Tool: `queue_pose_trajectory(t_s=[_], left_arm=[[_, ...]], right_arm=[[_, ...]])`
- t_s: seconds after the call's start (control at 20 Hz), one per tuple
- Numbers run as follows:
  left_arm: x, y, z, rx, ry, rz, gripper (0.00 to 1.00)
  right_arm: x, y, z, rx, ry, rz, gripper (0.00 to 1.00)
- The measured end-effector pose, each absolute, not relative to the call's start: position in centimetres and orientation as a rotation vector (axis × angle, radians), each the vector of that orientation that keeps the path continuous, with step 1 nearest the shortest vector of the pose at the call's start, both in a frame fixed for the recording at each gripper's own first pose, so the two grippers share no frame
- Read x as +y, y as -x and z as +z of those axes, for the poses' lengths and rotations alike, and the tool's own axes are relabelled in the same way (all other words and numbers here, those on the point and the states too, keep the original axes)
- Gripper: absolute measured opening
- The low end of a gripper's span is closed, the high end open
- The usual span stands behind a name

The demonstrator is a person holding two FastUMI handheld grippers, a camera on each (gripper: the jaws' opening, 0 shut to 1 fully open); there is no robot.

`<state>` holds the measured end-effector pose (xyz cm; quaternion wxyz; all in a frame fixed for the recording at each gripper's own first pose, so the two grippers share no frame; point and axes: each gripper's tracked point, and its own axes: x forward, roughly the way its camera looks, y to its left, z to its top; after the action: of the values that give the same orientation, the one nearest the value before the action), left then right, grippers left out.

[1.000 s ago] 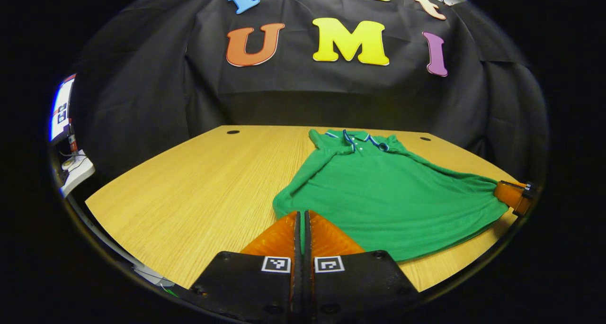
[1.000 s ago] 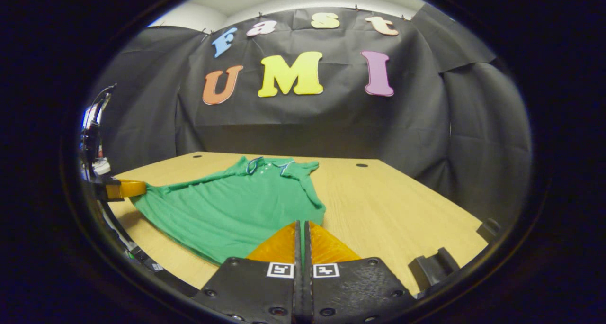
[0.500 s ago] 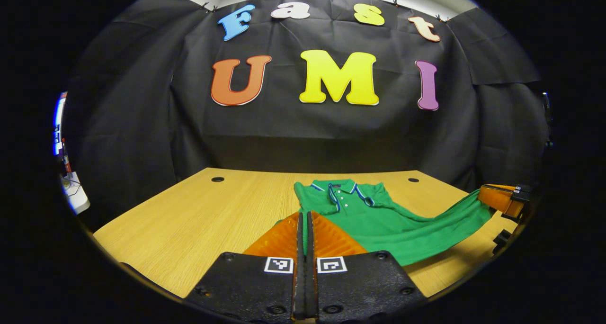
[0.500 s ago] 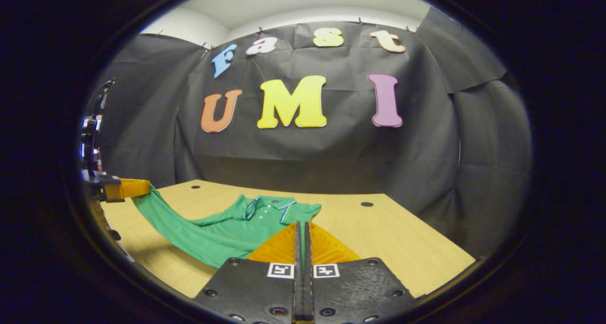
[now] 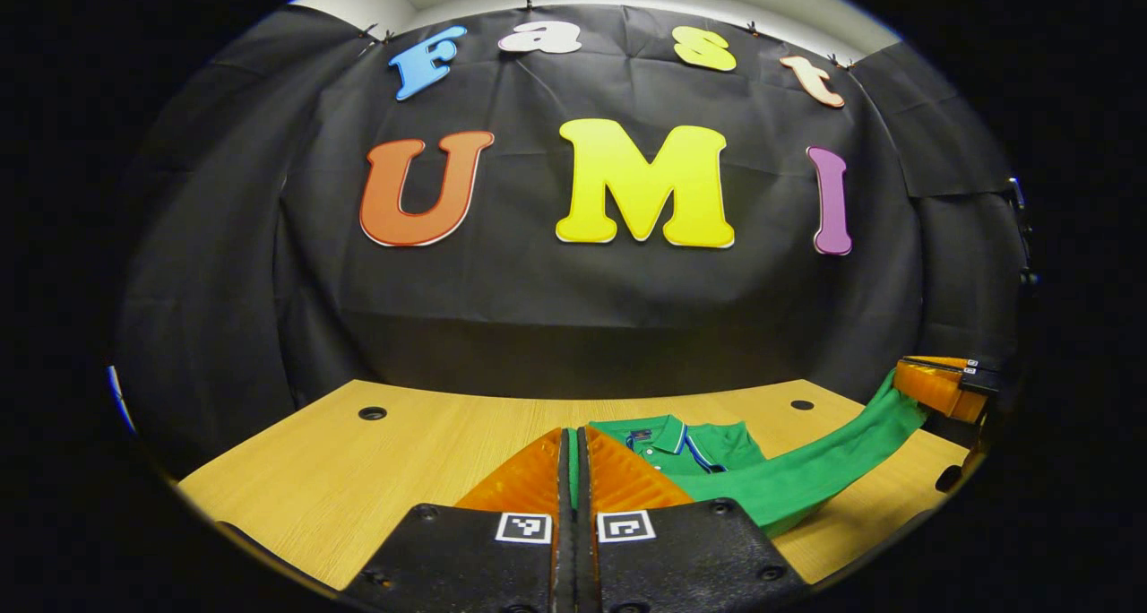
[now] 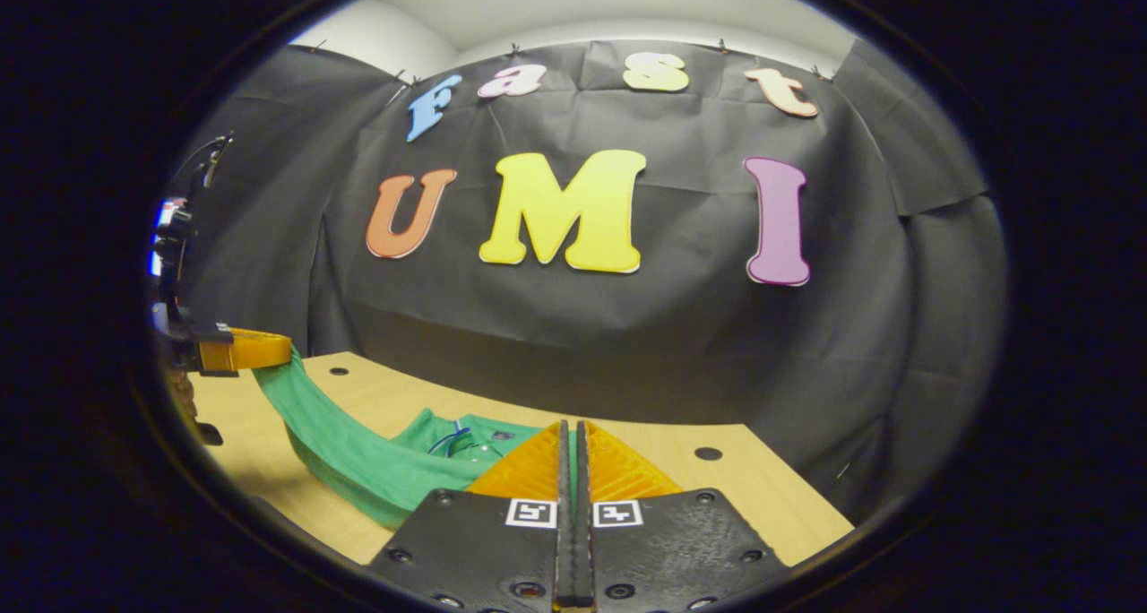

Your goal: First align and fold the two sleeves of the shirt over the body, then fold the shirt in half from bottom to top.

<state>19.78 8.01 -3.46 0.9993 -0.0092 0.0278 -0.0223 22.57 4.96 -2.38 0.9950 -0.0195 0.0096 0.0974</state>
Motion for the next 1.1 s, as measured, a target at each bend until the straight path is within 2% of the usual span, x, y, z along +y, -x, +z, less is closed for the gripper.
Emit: queue_pose_trajectory(t_s=[0.3, 0.6, 0.9, 1.0, 1.05, 1.1], left_arm=[[9.4, -30.5, -5.0, 0.112, 0.008, -0.037, 0.06], [9.1, -38.7, -9.0, 0.204, 0.047, -0.063, 0.06], [9.9, -44.2, -14.6, 0.282, 0.051, -0.053, 0.07], [9.6, -44.3, -16.3, 0.316, 0.054, -0.062, 0.11], [9.4, -44.2, -16.5, 0.322, 0.091, -0.073, 0.16], [9.1, -44.0, -16.4, 0.324, 0.126, -0.092, 0.19]], right_arm=[[5.2, -34.6, -3.5, 0.022, 0.093, 0.136, 0.00], [5.3, -44.4, -9.0, 0.149, 0.040, 0.118, 0.00], [6.5, -48.7, -14.2, 0.279, -0.002, 0.133, 0.00], [6.7, -49.1, -15.1, 0.289, 0.037, 0.118, 0.00], [6.9, -49.0, -15.5, 0.298, 0.064, 0.117, 0.01], [7.2, -48.7, -15.5, 0.298, 0.084, 0.132, 0.05]])
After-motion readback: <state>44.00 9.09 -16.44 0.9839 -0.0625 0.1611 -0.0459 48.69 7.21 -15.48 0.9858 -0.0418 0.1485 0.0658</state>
